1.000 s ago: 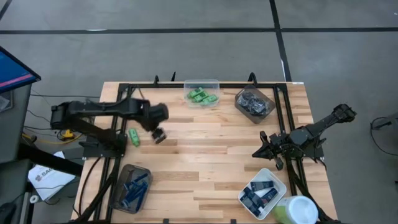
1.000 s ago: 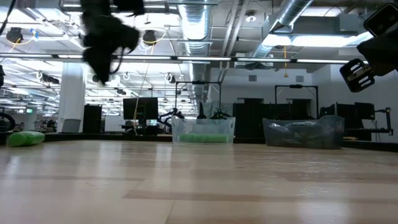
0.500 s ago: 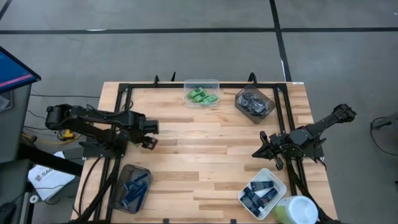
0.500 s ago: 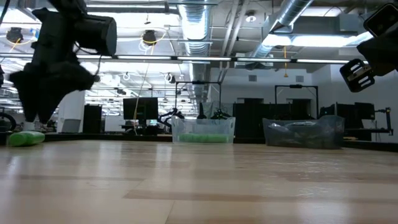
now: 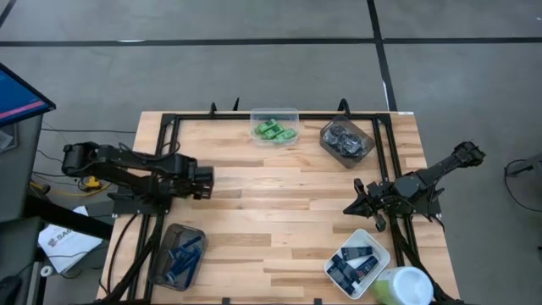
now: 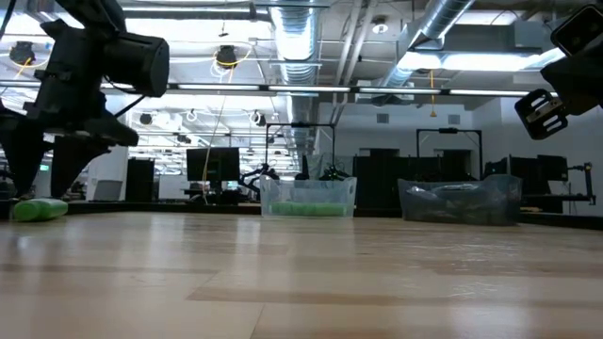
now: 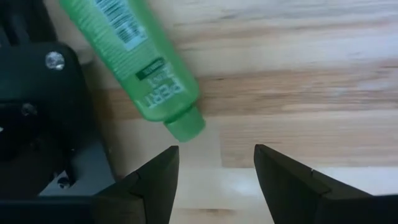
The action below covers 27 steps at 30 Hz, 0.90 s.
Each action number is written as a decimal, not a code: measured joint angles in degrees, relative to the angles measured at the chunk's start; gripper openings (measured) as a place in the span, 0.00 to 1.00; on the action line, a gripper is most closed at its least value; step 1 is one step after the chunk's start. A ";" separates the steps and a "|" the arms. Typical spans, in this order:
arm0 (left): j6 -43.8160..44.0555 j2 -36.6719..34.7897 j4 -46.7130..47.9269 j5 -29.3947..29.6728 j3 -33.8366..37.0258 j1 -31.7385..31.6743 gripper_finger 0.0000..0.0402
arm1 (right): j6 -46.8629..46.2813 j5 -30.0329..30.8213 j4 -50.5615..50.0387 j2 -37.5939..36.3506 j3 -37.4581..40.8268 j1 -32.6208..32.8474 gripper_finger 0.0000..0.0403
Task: Pick & Place Travel size toiletries
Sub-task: Put the green shampoo into the transparent bin
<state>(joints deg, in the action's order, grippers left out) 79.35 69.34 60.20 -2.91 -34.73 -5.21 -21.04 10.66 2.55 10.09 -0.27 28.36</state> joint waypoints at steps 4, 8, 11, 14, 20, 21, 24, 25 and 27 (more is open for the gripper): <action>1.95 0.02 -0.63 0.65 1.10 -0.15 0.51 | 0.02 0.02 0.00 -0.02 -0.02 0.01 0.00; 3.21 0.02 -1.39 2.48 1.58 -1.47 0.51 | 0.00 0.02 0.00 -0.01 -0.01 0.00 0.00; 3.64 0.02 -1.98 2.57 2.12 -2.74 0.51 | 0.00 0.02 -0.02 -0.01 -0.01 0.01 0.00; 3.96 0.02 -2.76 2.51 2.68 -3.58 0.51 | 0.00 0.02 -0.01 0.00 -0.01 0.01 0.00; 5.16 1.27 -2.98 2.50 2.71 -4.25 0.45 | 0.00 0.02 0.00 0.00 -0.02 0.00 0.00; 5.29 1.80 -3.41 2.49 2.71 -4.25 0.44 | 0.00 0.02 -0.01 0.00 -0.02 0.02 0.00; 5.26 3.36 -8.04 1.74 2.74 -4.24 0.40 | 0.00 0.02 -0.01 0.00 -0.02 0.01 0.00; 4.94 3.83 -9.90 1.68 2.74 -4.24 0.39 | 0.00 0.02 0.00 -0.01 -0.01 0.01 0.00; 3.77 5.03 -13.74 1.61 2.74 -4.24 0.37 | 0.00 0.02 0.00 0.00 -0.02 0.00 0.00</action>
<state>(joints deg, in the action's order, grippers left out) 83.11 74.37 46.46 -1.30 -31.99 -9.45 -21.04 10.68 2.54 10.09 -0.30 28.36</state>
